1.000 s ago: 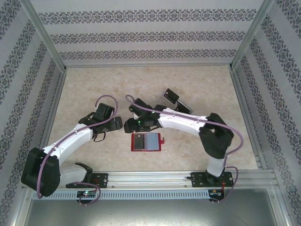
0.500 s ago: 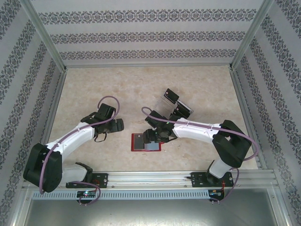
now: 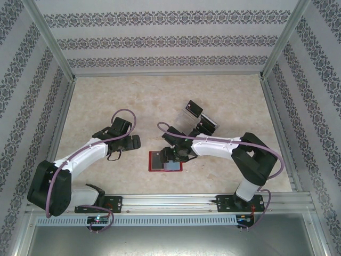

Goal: Put the credit cards into the card holder

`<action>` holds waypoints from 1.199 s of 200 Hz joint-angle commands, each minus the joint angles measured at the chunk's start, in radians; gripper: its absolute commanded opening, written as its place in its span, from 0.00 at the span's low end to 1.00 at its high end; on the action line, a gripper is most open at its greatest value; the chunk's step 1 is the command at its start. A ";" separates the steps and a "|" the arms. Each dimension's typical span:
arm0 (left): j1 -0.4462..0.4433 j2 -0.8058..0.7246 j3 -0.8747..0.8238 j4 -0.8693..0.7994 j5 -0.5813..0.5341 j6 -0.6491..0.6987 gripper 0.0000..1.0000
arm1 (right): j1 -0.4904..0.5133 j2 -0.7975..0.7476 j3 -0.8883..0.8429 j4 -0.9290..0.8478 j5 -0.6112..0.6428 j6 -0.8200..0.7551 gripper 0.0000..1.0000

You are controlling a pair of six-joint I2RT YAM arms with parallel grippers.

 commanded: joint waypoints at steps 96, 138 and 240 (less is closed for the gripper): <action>-0.005 0.002 -0.029 0.031 0.027 0.011 0.92 | 0.037 0.097 0.121 0.090 -0.134 0.037 0.66; -0.004 -0.008 -0.034 0.040 0.029 0.006 0.92 | 0.054 0.116 0.167 0.088 -0.149 0.047 0.66; -0.004 -0.028 -0.031 0.029 0.008 0.007 0.92 | 0.099 0.151 0.216 0.079 -0.157 0.063 0.65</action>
